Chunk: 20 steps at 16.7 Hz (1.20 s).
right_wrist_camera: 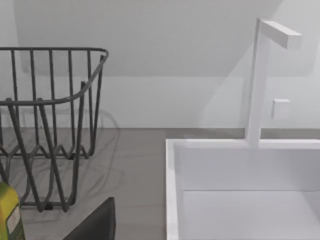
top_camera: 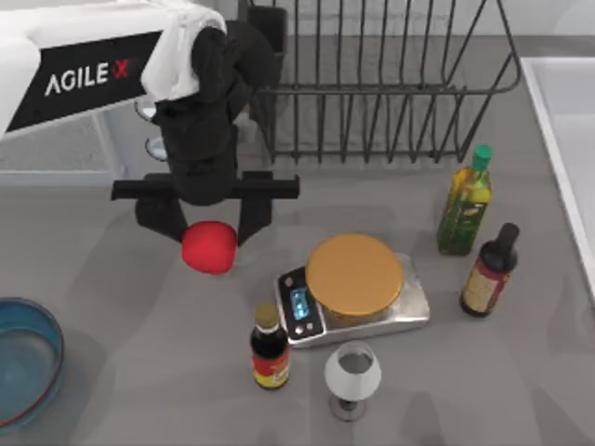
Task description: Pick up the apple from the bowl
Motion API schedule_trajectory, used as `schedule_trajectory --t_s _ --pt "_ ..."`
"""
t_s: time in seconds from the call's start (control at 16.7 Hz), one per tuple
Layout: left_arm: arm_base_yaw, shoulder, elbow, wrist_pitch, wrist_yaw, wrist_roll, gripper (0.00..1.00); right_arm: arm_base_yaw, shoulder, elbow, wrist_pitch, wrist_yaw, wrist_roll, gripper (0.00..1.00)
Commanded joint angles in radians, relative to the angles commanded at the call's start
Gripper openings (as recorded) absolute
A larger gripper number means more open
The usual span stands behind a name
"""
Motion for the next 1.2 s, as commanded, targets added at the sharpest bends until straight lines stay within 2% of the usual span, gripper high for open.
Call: schedule_trajectory --t_s 0.06,0.84,1.2 --pt "0.000 0.000 0.000 0.000 0.000 0.000 0.00 0.000 0.000 0.000 0.000 0.000 0.000 1.00" --pt "0.000 0.000 0.000 0.000 0.000 0.000 0.98 0.000 0.000 0.000 0.000 0.000 0.000 1.00" --pt "0.000 0.000 0.000 0.000 0.000 0.000 1.00 0.000 0.000 0.000 0.000 0.000 0.000 1.00"
